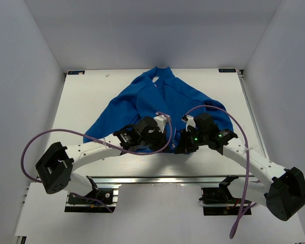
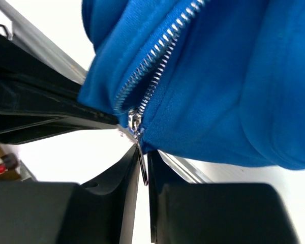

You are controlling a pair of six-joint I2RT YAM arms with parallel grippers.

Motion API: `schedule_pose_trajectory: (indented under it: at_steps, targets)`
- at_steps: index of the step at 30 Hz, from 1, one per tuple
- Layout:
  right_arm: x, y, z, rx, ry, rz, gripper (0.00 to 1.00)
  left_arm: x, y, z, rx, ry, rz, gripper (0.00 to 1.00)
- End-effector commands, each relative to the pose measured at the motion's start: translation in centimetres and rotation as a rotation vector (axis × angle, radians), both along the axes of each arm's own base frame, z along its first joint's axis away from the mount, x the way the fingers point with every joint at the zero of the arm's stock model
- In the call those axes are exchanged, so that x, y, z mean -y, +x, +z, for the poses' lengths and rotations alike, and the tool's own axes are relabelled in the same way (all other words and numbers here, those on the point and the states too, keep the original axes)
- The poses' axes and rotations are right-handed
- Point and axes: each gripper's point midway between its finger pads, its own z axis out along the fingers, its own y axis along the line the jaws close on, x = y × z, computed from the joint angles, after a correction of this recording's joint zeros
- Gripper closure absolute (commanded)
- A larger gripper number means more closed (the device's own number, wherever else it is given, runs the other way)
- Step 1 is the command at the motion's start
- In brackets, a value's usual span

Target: Zip up the jacket

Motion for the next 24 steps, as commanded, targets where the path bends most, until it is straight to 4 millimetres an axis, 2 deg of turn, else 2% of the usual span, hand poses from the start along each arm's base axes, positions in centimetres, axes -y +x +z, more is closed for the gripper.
schedule_pose_trajectory:
  at_steps: [1, 6, 11, 13, 15, 16, 17, 18, 24]
  targets:
    - [-1.6, 0.4, 2.5, 0.058, 0.134, 0.044, 0.83, 0.2, -1.5, 1.5, 0.008, -0.058, -0.073, 1.00]
    - [-1.9, 0.1, 2.3, 0.043, 0.159, 0.060, 0.71, 0.3, -1.5, 1.5, 0.006, -0.056, -0.078, 1.00]
    - [-1.8, 0.1, 2.0, 0.030, 0.156, 0.057, 0.66, 0.3, -1.5, 1.6, 0.006, -0.058, -0.079, 1.00]
    - [-1.8, 0.0, 1.8, 0.020, 0.150, 0.056, 0.67, 0.3, -1.5, 1.7, 0.008, -0.061, -0.079, 1.00]
    - [-1.7, 0.1, 1.7, 0.012, 0.148, 0.046, 0.73, 0.3, -1.6, 1.7, 0.006, -0.058, -0.079, 1.00]
    - [-1.6, 0.2, 1.6, 0.008, 0.146, 0.038, 0.79, 0.3, -1.5, 1.7, 0.007, -0.059, -0.079, 1.00]
    - [-1.5, 0.3, 1.5, 0.008, 0.141, 0.030, 0.97, 0.2, -1.6, 1.6, 0.005, -0.058, -0.080, 1.00]
    - [-1.4, 0.4, 1.6, 0.008, 0.142, 0.021, 1.00, 0.2, -1.6, 1.6, 0.004, -0.055, -0.079, 1.00]
    - [-0.8, 0.0, 1.9, -0.024, 0.118, 0.017, 1.00, -0.1, -1.2, 1.0, 0.009, -0.027, -0.053, 1.00]
